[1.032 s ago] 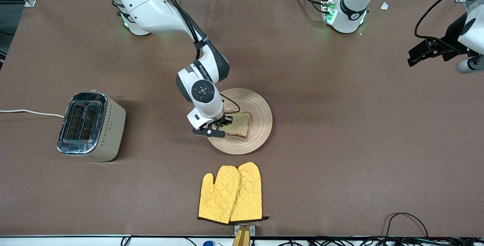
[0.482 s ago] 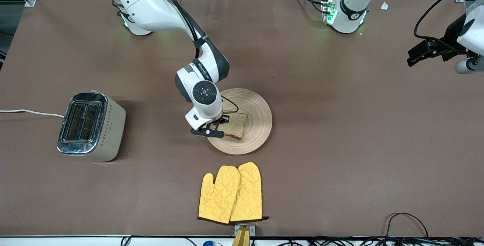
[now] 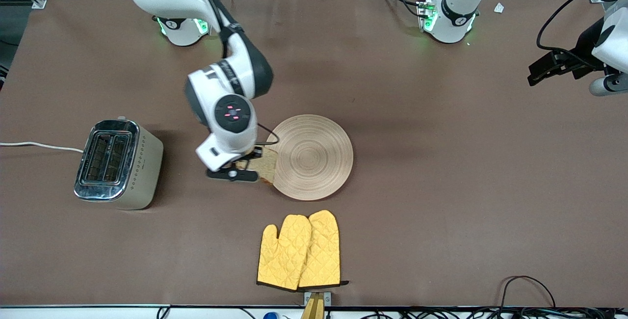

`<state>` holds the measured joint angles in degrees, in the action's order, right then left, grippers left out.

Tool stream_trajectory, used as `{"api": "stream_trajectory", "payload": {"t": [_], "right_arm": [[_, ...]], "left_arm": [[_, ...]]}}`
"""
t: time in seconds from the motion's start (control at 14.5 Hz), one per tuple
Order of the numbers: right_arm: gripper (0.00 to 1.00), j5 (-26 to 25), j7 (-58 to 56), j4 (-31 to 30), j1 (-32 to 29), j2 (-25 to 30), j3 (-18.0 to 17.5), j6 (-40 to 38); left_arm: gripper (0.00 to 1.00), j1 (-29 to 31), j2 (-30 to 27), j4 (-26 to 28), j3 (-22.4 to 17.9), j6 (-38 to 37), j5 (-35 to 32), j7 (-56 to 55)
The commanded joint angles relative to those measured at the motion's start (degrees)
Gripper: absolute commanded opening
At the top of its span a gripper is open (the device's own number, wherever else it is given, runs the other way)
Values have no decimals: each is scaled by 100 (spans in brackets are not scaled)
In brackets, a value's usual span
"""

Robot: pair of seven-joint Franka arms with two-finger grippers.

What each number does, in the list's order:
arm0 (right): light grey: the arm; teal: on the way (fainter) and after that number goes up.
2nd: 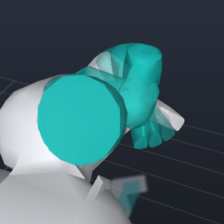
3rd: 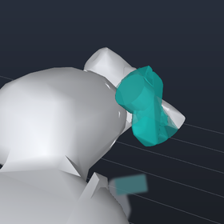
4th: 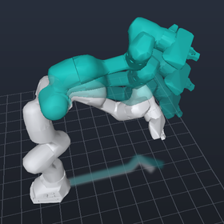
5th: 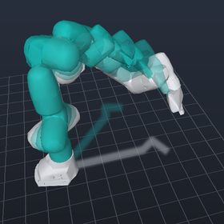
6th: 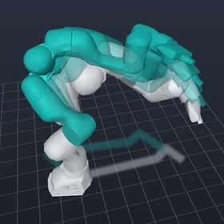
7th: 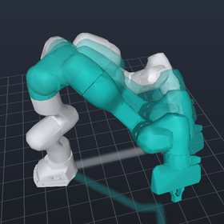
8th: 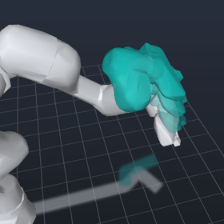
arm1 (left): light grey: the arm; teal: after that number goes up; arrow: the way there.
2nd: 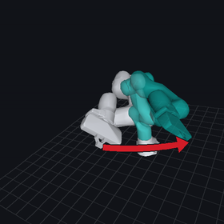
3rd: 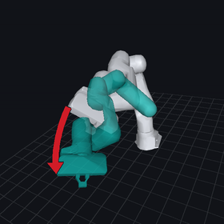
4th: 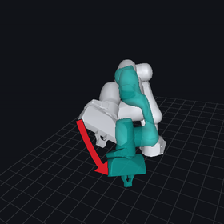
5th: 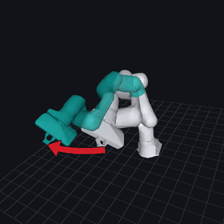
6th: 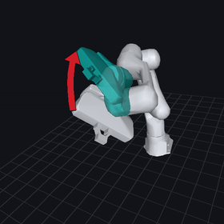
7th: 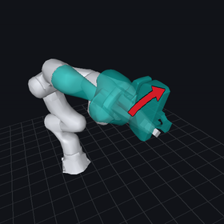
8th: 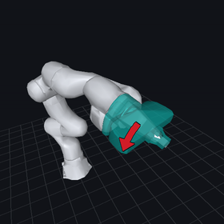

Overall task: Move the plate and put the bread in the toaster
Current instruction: 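Carry the bread to the toaster and lower it into a slot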

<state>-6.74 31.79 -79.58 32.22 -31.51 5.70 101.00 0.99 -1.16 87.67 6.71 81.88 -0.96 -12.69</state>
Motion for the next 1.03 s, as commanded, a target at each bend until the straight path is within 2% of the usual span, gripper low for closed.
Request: {"api": "stream_trajectory", "payload": {"t": [0.0, 0.07, 0.28, 0.62, 0.83, 0.96], "right_arm": [[1, -492, -671, 56, -234, 338, 158, -492], [1, -756, -1048, 126, -243, 356, 263, -711], [1, -1126, -1884, 241, -243, 365, 790, -1108], [1, -1636, -3361, 241, -234, 383, 1713, -1171], [1, -1900, -3688, 241, -234, 383, 2004, -1336], [1, -2224, -3724, 241, -243, 383, 2022, -1522]], "left_arm": [[100, -37, -86, 49, 5, -49, 70, -67], [100, -55, -78, 49, 14, -49, 79, -75], [100, -55, -69, 40, 14, -49, 79, -75], [100, -99, -51, 40, 32, -49, 87, -67], [100, -90, -60, 14, 32, -49, 96, -49], [100, -73, -60, -13, 102, -49, 96, -49]]}}
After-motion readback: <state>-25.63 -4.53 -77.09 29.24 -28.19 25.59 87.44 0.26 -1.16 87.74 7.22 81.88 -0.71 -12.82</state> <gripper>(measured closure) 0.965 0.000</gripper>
